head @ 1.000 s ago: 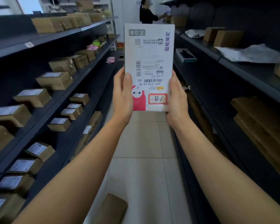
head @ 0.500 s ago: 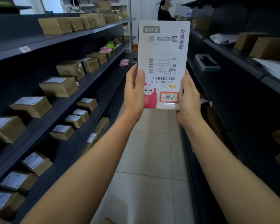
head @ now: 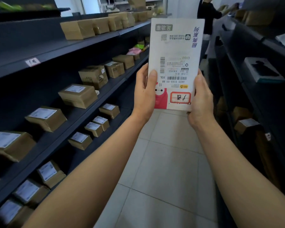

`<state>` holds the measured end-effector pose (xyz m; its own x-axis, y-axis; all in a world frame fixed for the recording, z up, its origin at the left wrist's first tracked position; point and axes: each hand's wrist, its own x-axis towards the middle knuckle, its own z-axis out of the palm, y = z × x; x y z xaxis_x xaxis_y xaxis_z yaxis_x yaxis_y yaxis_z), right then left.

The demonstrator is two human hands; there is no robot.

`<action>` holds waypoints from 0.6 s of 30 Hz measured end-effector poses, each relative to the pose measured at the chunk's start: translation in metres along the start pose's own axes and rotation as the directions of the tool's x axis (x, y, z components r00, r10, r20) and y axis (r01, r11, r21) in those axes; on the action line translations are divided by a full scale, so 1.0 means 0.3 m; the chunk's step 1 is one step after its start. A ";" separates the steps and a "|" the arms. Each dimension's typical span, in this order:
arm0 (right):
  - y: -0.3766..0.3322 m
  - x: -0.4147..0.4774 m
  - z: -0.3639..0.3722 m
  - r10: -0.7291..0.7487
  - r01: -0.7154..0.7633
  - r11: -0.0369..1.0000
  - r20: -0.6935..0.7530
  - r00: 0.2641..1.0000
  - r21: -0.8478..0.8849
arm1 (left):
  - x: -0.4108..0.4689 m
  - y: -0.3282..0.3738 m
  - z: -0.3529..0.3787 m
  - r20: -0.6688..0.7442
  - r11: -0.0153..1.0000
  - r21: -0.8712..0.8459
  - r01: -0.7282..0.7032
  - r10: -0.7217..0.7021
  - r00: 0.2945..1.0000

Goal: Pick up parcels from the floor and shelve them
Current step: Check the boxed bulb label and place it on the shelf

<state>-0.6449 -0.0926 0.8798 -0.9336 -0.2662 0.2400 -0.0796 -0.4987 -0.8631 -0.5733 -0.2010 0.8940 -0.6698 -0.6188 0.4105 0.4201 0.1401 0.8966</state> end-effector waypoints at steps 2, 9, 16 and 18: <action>0.035 0.086 -0.002 0.035 -0.036 0.999 0.034 0.999 0.007 | 0.059 -0.036 0.023 -0.044 1.000 -0.004 0.014 -0.014 0.999; 0.099 0.389 -0.056 0.144 -0.150 0.988 0.158 0.977 0.031 | 0.237 -0.153 0.152 -0.177 0.998 0.066 0.017 -0.005 0.984; 0.188 0.548 0.063 0.204 -0.238 0.970 0.368 0.907 0.050 | 0.345 -0.155 0.104 -0.344 0.987 0.163 0.000 0.057 0.937; 0.221 0.560 0.137 0.223 -0.277 0.958 0.425 0.878 0.069 | 0.364 -0.143 0.046 -0.391 0.978 0.209 -0.003 0.087 0.916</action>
<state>-0.7927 -0.2042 0.8812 -0.6886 -0.6949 0.2071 0.2063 -0.4616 -0.8628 -0.6728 -0.2640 0.9026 -0.3382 -0.8570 0.3889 0.2853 0.3004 0.9102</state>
